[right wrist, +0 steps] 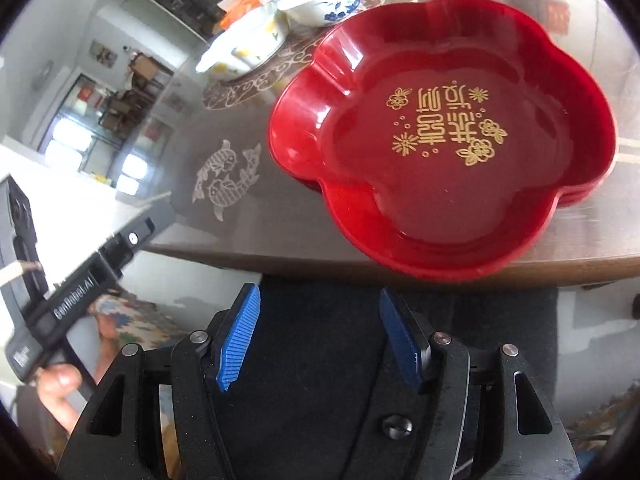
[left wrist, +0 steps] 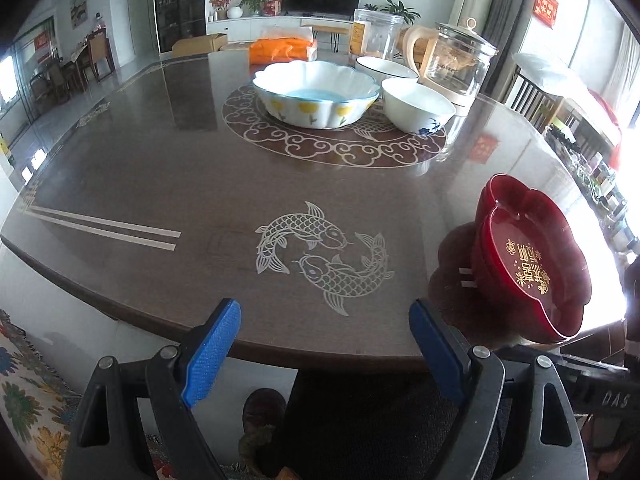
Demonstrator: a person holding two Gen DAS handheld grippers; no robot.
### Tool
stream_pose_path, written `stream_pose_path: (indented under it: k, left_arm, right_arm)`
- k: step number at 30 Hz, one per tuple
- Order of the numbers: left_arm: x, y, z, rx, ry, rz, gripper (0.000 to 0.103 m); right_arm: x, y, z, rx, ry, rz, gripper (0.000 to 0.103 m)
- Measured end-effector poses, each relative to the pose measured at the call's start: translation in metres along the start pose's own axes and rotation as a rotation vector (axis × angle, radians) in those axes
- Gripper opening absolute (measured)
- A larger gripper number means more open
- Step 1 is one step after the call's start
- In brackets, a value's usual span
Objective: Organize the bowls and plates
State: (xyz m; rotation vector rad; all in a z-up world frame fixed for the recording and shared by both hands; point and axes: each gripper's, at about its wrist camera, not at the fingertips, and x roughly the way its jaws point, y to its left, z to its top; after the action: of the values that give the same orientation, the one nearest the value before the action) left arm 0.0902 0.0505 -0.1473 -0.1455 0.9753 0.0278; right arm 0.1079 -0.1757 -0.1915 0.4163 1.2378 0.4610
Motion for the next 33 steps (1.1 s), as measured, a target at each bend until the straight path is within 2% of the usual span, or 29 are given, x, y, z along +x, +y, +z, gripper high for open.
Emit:
stream_pose_path:
  k: [3,6,8,9,10,11,12,17,19,22,24,26,30,33]
  left_arm:
    - [0.004,-0.005,-0.002,0.017,0.012,-0.004,0.086]
    - [0.005,-0.012,-0.003,0.036,0.009,-0.015,0.086]
    - [0.005,-0.017,-0.003,0.05,0.008,-0.019,0.086]
    - [0.004,-0.019,-0.004,0.058,0.01,-0.021,0.086]
    - [0.003,-0.021,-0.003,0.064,0.008,-0.024,0.086]
    - [0.002,-0.023,-0.003,0.066,0.002,-0.026,0.086]
    - [0.001,-0.024,-0.003,0.064,-0.007,-0.028,0.086]
    - [0.005,-0.031,0.005,0.046,0.002,-0.041,0.086]
    - [0.0,-0.037,0.01,0.077,-0.029,-0.021,0.086]
    - [-0.016,-0.04,0.019,0.122,-0.11,0.026,0.086]
    - [-0.026,-0.038,0.023,0.121,-0.151,0.063,0.09]
    - [-0.034,-0.034,0.024,0.118,-0.182,0.067,0.091]
    - [-0.033,-0.022,0.021,0.081,-0.142,0.028,0.091]
    - [-0.033,-0.015,0.014,0.045,-0.159,0.025,0.091]
  right_arm:
    - [0.002,-0.012,0.014,0.075,-0.049,0.029,0.065]
    - [-0.01,-0.045,0.03,0.237,-0.201,0.009,0.062]
    - [-0.027,-0.072,0.043,0.342,-0.349,-0.043,0.065]
    - [-0.039,-0.08,0.047,0.362,-0.422,-0.112,0.066]
    - [-0.049,-0.085,0.049,0.372,-0.461,-0.169,0.066]
    - [-0.058,-0.087,0.05,0.368,-0.461,-0.168,0.066]
    - [-0.063,-0.084,0.048,0.347,-0.447,-0.152,0.067]
    - [-0.076,-0.034,0.021,0.078,-0.4,-0.23,0.067]
    - [-0.07,-0.015,0.014,-0.031,-0.356,-0.263,0.067]
    - [-0.063,0.014,0.006,-0.216,-0.312,-0.358,0.067]
    - [-0.07,0.028,0.001,-0.315,-0.353,-0.422,0.067]
    - [-0.075,0.04,0.005,-0.384,-0.399,-0.457,0.067]
    - [-0.095,0.063,0.01,-0.462,-0.54,-0.535,0.067]
    - [-0.116,0.071,0.006,-0.463,-0.665,-0.534,0.071]
